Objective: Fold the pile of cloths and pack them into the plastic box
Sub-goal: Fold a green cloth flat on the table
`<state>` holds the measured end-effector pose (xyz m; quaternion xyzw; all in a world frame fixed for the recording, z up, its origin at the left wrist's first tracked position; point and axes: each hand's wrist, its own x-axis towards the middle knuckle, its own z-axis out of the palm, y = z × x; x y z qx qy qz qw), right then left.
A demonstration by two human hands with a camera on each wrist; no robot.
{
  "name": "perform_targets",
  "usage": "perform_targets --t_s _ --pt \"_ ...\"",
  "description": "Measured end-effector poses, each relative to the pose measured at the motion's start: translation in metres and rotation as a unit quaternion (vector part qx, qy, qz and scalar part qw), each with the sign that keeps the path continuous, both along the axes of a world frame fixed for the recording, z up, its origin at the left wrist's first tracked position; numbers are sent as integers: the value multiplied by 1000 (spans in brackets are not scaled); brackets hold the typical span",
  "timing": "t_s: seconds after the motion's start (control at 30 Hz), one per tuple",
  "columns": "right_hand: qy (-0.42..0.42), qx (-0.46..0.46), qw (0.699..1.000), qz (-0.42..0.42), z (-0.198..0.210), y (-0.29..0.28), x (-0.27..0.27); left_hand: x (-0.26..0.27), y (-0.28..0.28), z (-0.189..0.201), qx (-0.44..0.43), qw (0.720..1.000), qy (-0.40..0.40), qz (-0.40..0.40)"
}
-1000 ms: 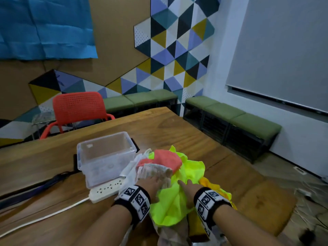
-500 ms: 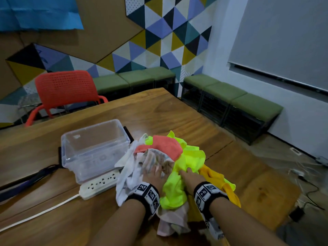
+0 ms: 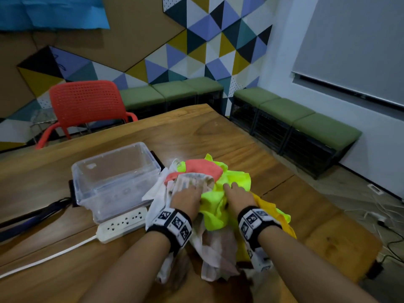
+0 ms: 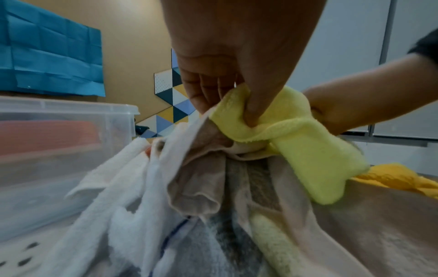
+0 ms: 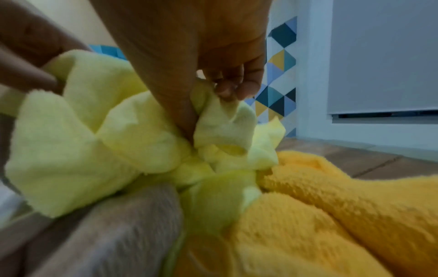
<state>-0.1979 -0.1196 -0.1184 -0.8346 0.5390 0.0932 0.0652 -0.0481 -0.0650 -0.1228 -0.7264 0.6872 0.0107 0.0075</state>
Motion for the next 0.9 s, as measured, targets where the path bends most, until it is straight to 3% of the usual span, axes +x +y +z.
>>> perform_targets --t_s 0.2,0.3,0.4,0.53,0.6,0.7,0.77,0.9 --pt "-27 46 998 29 33 13 -6 2 12 34 -72 997 1 -17" --pt "-91 -32 994 54 54 23 4 -5 18 51 -120 989 73 -38" --pt "-89 -11 994 54 65 31 14 -8 21 70 -132 977 165 -39" --pt "-166 -35 985 26 77 32 16 -3 26 89 -178 966 188 -12" --pt "-160 -46 986 33 87 28 16 4 25 99 -209 942 259 32" --pt "-35 -13 998 50 94 25 15 22 20 115 -264 845 447 126" --pt "-24 2 999 45 90 22 11 34 20 121 -303 800 495 156" --pt "-66 26 996 58 82 19 11 49 31 117 -326 788 476 215"
